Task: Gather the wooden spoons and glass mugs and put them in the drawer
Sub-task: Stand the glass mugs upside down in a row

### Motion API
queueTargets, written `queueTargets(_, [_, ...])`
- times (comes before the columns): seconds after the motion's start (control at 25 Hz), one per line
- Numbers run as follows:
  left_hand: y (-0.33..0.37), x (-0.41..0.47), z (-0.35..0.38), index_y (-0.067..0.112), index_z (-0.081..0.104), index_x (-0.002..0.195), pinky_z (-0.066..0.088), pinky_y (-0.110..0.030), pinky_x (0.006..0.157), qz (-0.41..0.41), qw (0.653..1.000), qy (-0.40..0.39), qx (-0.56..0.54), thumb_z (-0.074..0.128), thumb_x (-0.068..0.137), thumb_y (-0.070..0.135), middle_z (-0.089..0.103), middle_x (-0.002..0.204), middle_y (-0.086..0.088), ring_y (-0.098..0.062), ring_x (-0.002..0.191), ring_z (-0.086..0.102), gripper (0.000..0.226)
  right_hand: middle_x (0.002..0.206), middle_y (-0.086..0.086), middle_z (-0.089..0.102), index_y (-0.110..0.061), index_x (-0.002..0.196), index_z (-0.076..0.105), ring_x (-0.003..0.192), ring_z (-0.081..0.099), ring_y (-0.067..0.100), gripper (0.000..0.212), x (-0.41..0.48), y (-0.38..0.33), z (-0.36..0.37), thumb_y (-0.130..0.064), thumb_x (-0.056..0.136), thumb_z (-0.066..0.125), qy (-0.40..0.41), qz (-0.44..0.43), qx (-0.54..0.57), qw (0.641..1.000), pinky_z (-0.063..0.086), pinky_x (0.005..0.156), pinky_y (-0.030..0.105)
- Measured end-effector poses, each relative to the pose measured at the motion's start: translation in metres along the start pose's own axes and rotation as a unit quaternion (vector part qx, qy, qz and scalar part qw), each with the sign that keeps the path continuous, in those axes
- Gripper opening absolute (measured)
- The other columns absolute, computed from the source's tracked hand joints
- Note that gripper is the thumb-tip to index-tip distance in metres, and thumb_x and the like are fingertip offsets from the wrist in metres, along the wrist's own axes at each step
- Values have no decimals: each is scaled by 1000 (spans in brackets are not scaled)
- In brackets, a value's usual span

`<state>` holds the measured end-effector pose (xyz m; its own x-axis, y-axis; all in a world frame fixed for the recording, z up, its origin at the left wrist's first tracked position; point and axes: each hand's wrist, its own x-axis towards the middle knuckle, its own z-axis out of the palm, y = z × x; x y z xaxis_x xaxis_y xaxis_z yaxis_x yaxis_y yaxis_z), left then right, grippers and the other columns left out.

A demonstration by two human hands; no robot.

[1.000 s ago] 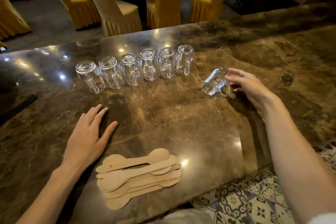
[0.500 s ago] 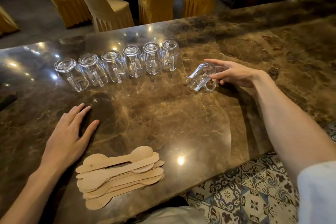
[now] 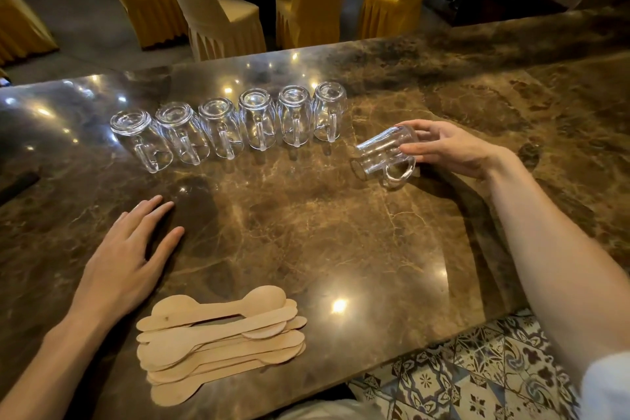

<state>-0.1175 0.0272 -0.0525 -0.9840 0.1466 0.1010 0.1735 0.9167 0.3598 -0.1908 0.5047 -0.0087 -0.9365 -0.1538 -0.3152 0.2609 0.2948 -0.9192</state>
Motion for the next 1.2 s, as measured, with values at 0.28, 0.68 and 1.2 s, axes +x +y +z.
queueTargets(0.28, [-2,2,0,22,41,140,20,-40,114,0,1000,-4,-9,36,89,48,36,149,1,-19,139,28,57,105,-8,63,-27,116,53,91,63,6,49,9,-30,15,-46,76,72,140,-28,-167,975,50,69,22])
queueTargets(0.68, [1,3,-3,19,48,135,26,-45,113,1,1000,5,-19,41,86,46,43,145,-2,-22,135,34,57,122,6,62,-18,128,51,107,59,23,66,50,-87,33,-44,73,75,231,-59,-399,885,44,80,30])
queueTargets(1.2, [-1,4,0,22,49,133,30,-47,110,-7,1000,14,-25,45,85,46,45,143,-1,-22,135,35,54,113,6,64,-20,122,55,100,59,24,67,88,-84,45,-49,67,77,214,-40,-460,861,43,71,31])
